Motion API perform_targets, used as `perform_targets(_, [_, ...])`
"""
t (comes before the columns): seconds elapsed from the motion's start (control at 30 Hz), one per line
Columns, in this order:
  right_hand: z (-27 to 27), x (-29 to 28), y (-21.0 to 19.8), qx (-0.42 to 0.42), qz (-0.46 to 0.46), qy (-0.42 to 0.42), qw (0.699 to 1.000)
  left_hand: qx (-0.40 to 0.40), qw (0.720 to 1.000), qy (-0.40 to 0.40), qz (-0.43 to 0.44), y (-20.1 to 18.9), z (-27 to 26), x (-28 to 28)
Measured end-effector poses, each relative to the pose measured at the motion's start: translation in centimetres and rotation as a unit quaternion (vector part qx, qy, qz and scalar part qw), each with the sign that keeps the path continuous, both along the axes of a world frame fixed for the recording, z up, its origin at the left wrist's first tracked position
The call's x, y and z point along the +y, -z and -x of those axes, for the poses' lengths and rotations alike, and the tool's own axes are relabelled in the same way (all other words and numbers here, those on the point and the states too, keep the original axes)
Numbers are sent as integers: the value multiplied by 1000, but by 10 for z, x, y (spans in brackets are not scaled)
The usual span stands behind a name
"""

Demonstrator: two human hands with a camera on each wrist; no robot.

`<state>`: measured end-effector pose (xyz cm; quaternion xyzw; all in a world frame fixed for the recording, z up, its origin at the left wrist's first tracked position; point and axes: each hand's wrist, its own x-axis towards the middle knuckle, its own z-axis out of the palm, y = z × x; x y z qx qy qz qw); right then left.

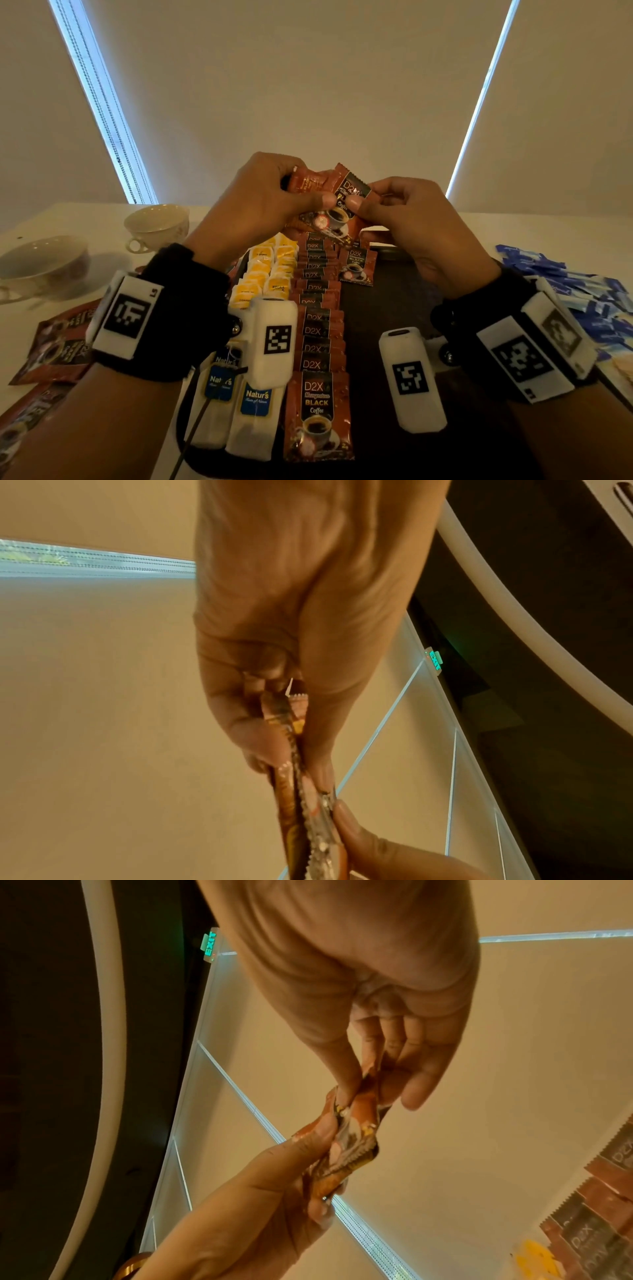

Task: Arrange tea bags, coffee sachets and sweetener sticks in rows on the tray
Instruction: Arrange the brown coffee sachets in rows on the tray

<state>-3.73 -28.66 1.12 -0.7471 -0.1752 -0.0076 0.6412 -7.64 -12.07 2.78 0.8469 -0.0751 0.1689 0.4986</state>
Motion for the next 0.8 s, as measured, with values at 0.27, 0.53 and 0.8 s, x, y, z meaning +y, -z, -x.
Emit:
perform_targets(0.27, [-14, -23, -8, -11, 48, 37, 998, -38, 998, -47, 9, -6, -1, 6])
perform_targets(0.53, [-33, -41, 6, 87, 277, 43, 956, -51, 997, -60, 12, -11, 2, 14])
perform_targets(0.8, [-74, -20, 30, 242, 436, 10, 867, -47, 998, -49, -1, -13, 2, 19])
